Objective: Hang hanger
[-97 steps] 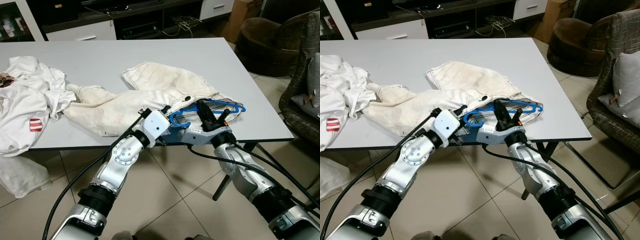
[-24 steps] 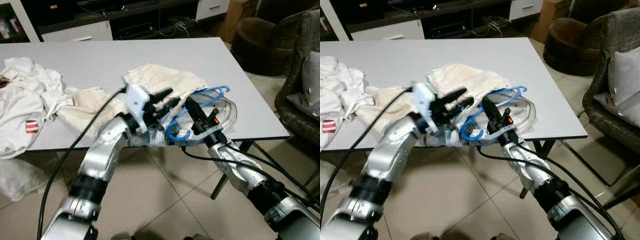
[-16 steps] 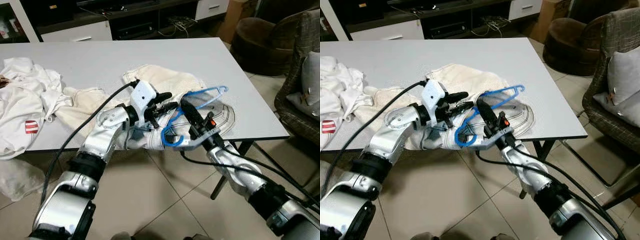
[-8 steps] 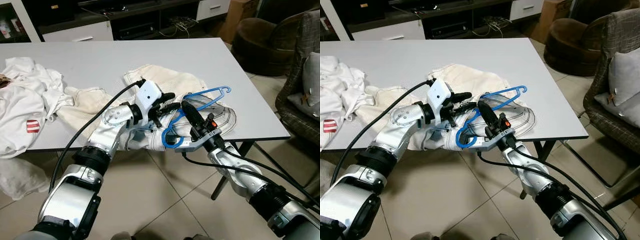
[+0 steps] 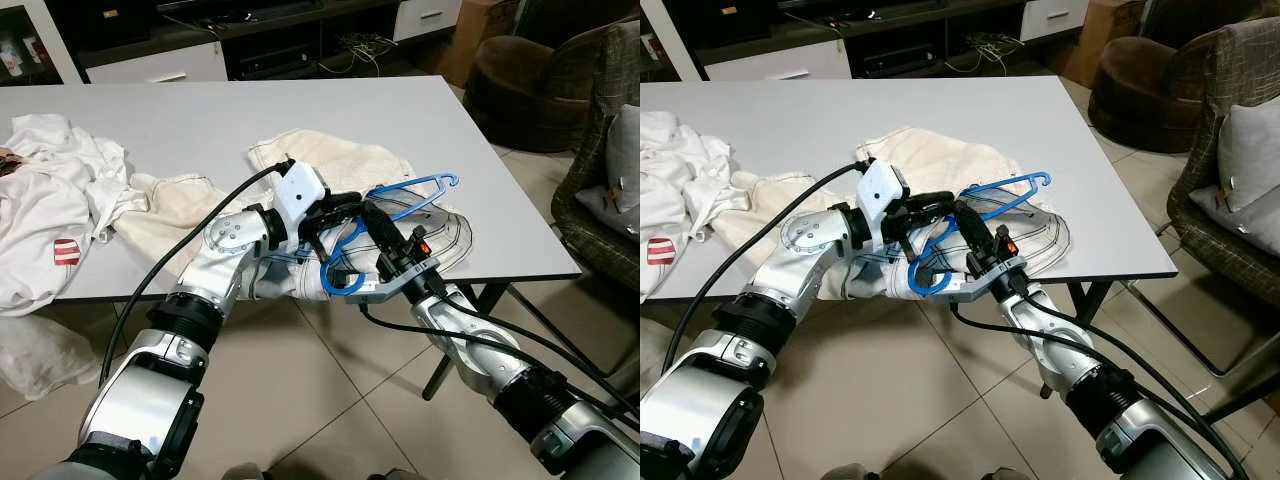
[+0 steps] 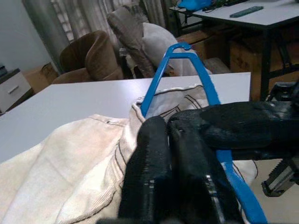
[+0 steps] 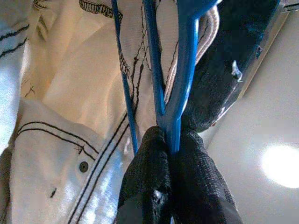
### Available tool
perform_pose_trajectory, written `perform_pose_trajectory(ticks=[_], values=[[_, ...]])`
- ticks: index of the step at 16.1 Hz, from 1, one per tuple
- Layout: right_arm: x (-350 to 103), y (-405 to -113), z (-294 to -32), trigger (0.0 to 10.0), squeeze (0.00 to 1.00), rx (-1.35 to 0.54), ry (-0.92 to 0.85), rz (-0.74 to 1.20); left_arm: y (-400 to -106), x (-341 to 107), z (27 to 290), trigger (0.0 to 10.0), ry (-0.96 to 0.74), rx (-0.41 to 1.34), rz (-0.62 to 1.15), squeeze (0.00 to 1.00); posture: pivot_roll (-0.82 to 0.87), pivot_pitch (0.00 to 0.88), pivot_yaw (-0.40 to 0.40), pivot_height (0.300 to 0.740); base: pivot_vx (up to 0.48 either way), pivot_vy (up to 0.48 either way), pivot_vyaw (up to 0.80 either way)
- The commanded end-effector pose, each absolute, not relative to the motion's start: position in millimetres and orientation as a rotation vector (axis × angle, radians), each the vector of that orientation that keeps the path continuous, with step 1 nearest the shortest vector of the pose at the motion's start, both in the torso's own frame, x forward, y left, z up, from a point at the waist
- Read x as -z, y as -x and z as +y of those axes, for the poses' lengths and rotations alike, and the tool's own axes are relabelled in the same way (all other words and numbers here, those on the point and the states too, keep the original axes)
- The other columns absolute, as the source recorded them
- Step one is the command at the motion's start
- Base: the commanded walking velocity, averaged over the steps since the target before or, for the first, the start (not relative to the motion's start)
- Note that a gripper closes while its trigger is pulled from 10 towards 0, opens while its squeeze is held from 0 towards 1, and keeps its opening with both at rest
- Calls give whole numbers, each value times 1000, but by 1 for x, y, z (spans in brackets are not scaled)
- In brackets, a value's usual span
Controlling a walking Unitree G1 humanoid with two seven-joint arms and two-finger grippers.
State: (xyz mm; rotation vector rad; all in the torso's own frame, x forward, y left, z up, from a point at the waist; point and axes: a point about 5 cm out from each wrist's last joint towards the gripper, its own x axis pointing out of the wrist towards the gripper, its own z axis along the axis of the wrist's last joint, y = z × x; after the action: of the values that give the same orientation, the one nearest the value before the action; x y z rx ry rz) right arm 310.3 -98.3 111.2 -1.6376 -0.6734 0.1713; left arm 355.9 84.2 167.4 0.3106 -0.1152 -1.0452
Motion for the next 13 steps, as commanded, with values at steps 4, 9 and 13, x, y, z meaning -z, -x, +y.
perform_pose_trajectory(ticks=[4,9,13], values=[[-115,-312,-95,10000,0,-180,1493,-605,-368,-171,89,0,-334,886,-109,0,29,0,22,740,0,0,0],[-113,-311,-93,10000,0,-222,1302,-446,-372,-172,95,10000,-316,732,-149,0,29,0,22,740,0,0,0],[-125,-312,-79,10000,0,-330,1182,-353,-373,-173,94,10000,-318,700,-165,0,27,0,25,740,0,0,0]])
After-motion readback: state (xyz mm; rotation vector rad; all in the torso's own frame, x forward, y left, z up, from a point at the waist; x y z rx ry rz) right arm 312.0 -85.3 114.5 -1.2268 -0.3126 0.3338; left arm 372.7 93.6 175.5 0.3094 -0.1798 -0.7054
